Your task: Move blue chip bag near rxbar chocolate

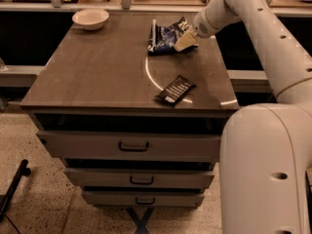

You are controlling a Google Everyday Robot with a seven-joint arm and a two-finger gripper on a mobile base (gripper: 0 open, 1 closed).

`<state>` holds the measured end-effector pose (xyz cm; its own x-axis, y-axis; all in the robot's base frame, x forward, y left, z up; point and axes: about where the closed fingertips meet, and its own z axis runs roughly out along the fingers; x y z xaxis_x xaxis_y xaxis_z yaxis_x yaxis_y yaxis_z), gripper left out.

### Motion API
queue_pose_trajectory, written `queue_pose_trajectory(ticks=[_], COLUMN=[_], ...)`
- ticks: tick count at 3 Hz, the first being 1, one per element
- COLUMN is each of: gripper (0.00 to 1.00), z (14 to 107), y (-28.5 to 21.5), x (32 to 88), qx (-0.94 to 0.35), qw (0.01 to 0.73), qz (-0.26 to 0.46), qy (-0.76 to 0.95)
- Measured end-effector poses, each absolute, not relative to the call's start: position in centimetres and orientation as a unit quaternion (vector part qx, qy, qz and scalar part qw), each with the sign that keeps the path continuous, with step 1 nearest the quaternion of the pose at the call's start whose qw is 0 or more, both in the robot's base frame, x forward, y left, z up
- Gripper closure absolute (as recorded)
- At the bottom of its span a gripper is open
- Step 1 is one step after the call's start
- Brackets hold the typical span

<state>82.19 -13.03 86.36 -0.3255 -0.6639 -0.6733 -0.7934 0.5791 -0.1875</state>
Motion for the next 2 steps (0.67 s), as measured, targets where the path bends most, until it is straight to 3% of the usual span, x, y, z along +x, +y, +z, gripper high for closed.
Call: queue_pose_trajectory(ticks=[1,2], gripper=[0.64,0.96], z=[86.0,89.6], y=[-12.7,-14.1], x=[82.2,80.8], qx=[-0.451,-0.464], qw=[0.355,0.378], qz=[0.092,0.096], qy=[0.814,0.796])
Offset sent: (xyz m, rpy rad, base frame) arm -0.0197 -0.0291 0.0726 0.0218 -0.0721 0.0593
